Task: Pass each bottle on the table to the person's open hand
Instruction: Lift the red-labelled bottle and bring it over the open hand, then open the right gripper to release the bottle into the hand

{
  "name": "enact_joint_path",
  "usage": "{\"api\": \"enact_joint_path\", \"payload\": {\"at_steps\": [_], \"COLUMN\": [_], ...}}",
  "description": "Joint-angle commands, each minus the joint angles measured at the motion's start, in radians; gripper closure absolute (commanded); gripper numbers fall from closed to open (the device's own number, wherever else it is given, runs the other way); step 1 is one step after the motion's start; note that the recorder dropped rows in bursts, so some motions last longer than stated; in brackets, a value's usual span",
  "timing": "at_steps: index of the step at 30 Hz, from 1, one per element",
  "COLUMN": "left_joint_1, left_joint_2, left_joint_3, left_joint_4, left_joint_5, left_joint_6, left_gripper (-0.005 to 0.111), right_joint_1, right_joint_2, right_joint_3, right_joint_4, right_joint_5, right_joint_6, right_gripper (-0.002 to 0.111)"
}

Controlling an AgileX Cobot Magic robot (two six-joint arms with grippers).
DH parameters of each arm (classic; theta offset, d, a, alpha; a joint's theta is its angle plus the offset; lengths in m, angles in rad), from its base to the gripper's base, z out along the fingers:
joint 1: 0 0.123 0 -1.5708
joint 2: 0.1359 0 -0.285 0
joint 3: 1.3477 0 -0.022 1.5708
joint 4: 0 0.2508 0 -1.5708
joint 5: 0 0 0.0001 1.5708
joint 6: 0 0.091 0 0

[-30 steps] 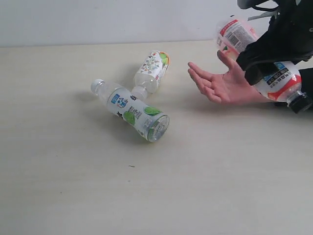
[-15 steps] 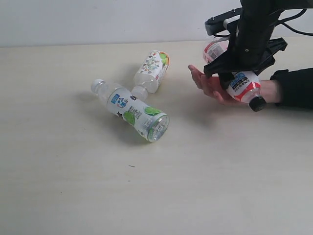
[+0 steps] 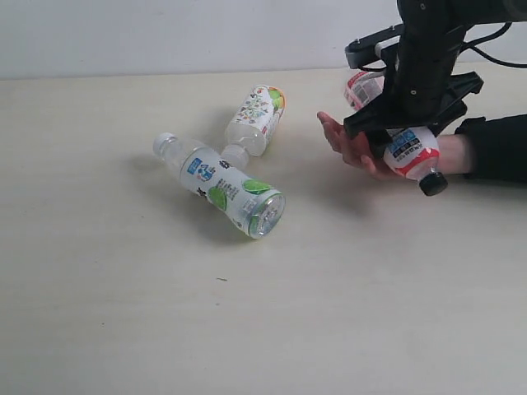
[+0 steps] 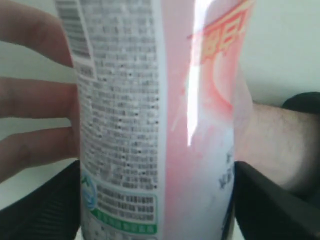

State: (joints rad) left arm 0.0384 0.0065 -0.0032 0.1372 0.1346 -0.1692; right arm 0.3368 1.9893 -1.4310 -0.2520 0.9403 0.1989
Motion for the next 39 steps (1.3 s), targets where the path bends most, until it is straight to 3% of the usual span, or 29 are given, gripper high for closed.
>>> {"api": "enact_joint_path", "payload": {"at_steps": [1,7,15,18,24,30,39], "left_joint_1": [0.001,0.001,0.001,0.001,0.001,0.001,0.001], "left_joint_2": [-0.007,-0.007,-0.007,-0.007,-0.007,-0.007,-0.007], "left_joint_3": [0.003,0.003,0.003,0.003,0.003,0.003,0.003], "left_joint_4": [0.005,0.005,0.005,0.005,0.005,0.005,0.005], "left_joint_5": [0.004,0.004,0.004,0.004,0.004,0.004,0.004], "left_joint_6": [0.002,0.002,0.002,0.002,0.002,0.002,0.002], "left_gripper": [0.107,0.107,0.107,0.107,0.107,0.107,0.107], "right_joint_1": [0.0,0.0,0.0,0.0,0.0,0.0,0.0], "right_joint_2": [-0.011,-0.081,-0.246,-0.339,-0.572,-0.837,-1.293], "right_joint_3": [-0.008,-0.008,-0.008,0.019,0.199,0.523,0.917], "right_joint_4": [-0.018,-0.009,0.034,0.085,0.175,0.129,0.074], "right_joint_5": [0.006,-0.001,0.086,0.097,0.016,-0.086,-0.455], "right_joint_6": [0.011,0.012,-0.043,-0.109,-0.233,-0.308,-0.254], "right_gripper": [0.024,0.015,0.017,0.033,0.108,0.108,0.108]}}
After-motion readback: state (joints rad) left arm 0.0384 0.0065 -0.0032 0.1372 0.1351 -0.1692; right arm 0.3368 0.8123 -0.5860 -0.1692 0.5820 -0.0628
